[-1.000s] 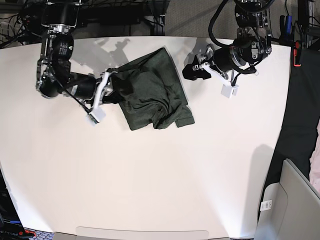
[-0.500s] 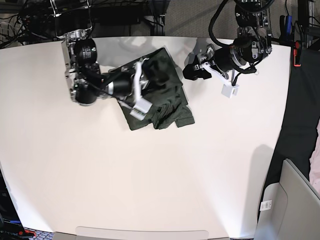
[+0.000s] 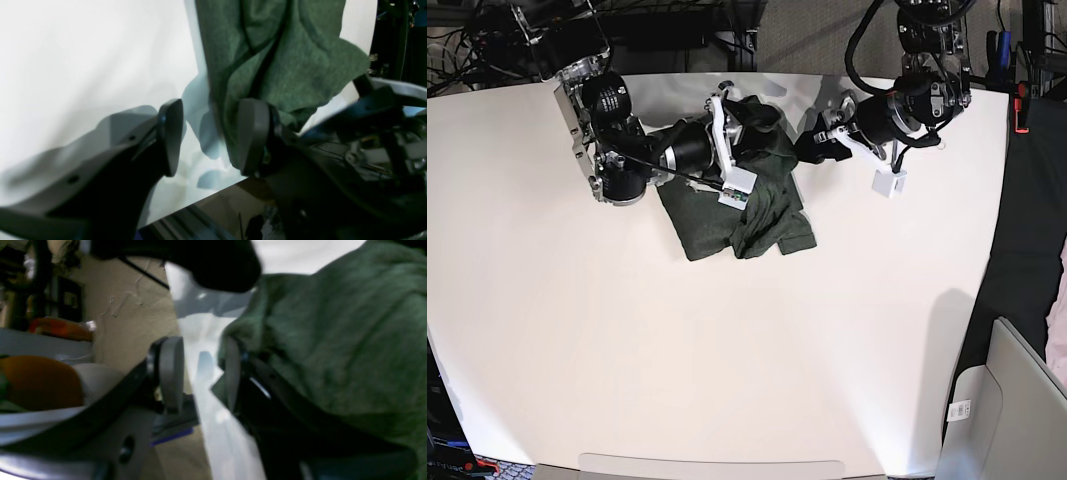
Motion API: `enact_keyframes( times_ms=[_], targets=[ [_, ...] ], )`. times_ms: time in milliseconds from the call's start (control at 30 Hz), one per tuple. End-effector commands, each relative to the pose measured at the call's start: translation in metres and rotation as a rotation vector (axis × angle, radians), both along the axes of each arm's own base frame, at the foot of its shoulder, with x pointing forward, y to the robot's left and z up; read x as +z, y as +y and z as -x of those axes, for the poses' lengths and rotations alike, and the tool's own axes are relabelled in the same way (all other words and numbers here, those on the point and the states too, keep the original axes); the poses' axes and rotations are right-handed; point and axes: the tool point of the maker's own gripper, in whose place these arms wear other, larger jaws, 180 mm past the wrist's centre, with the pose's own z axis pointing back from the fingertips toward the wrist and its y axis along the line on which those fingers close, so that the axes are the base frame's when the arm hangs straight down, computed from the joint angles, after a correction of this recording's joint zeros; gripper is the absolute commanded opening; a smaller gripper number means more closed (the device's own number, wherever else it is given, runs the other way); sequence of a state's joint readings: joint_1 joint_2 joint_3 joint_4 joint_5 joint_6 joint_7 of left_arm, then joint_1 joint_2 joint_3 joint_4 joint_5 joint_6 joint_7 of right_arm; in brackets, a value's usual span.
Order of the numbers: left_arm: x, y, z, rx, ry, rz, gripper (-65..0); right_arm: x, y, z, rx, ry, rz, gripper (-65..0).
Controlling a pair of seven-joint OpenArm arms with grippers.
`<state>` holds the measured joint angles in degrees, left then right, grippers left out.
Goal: Fold the T-shirt properly
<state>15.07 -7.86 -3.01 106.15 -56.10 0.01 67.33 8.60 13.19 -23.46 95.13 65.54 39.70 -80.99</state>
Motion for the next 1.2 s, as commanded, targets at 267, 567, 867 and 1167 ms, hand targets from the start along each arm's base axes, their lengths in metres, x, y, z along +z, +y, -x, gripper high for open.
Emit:
enact_keyframes(
  times_ms=[267, 567, 867, 1167],
  targets=[
    [0.030, 0.003, -0.019, 0.026, -0.124, 0.002, -44.8, 0.087, -0.074, -0.123, -0.319, -0.309, -0.058, -44.2],
    [0.073, -0.020, -0.051, -0.012, -0.292, 0.026, -47.7, 0.058, -0.095, -0.147, -0.311, -0.445, 0.276, -51.3],
    [0.098, -0.083, -0.058, -0.161, -0.360, 0.110, -48.2, 0.023, -0.114, -0.134, -0.323, -0.408, 0.415, -54.3],
    [0.110, -0.122, -0.055, -0.255, -0.409, 0.150, -48.2, 0.017, -0.160, -0.136, -0.488, -0.361, 0.440, -54.3]
  ],
)
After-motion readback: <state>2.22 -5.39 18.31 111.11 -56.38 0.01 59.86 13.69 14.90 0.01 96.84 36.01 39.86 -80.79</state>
